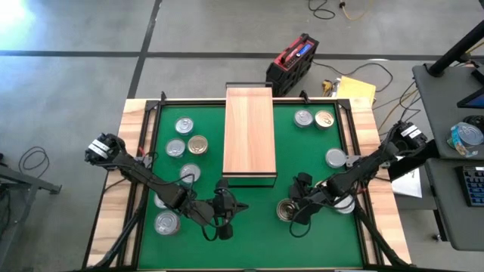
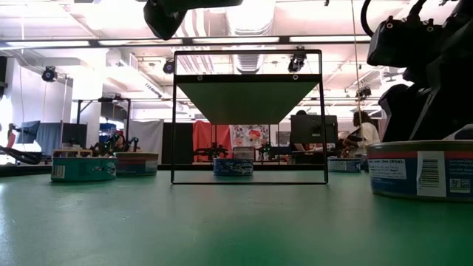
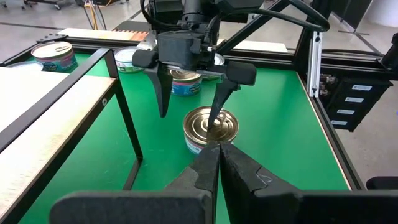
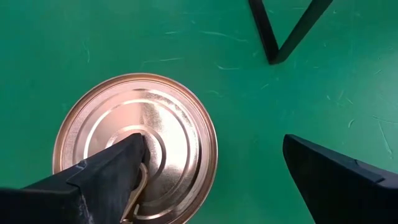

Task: Stack canned seafood by type on shelf
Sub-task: Put the bottom center dark blue tuna can on the shelf

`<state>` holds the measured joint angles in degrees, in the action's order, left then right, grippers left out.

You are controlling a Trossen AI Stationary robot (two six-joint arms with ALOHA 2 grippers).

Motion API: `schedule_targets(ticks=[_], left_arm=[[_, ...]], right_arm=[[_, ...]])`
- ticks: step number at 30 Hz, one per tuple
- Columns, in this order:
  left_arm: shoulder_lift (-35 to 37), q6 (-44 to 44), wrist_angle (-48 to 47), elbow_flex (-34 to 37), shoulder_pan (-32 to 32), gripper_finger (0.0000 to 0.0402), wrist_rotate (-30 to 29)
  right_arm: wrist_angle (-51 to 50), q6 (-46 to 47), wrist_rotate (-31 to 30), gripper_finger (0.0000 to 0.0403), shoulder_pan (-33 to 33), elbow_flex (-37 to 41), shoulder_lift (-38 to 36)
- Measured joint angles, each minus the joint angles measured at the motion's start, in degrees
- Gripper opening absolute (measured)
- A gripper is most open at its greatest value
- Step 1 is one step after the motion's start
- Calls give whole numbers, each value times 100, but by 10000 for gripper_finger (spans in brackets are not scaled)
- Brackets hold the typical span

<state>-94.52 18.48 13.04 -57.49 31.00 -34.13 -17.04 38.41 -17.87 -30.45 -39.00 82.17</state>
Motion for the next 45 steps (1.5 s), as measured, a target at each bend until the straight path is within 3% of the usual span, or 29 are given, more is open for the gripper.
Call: schedule_targets(ticks=[33,45], left_arm=[[0,4,-4,0,0,0,1],[0,48,-20,0,-2,0,9]], right_arm=[[16,-142,-167,379,8,14,8],[142,-240,-498,379,12,17,9]])
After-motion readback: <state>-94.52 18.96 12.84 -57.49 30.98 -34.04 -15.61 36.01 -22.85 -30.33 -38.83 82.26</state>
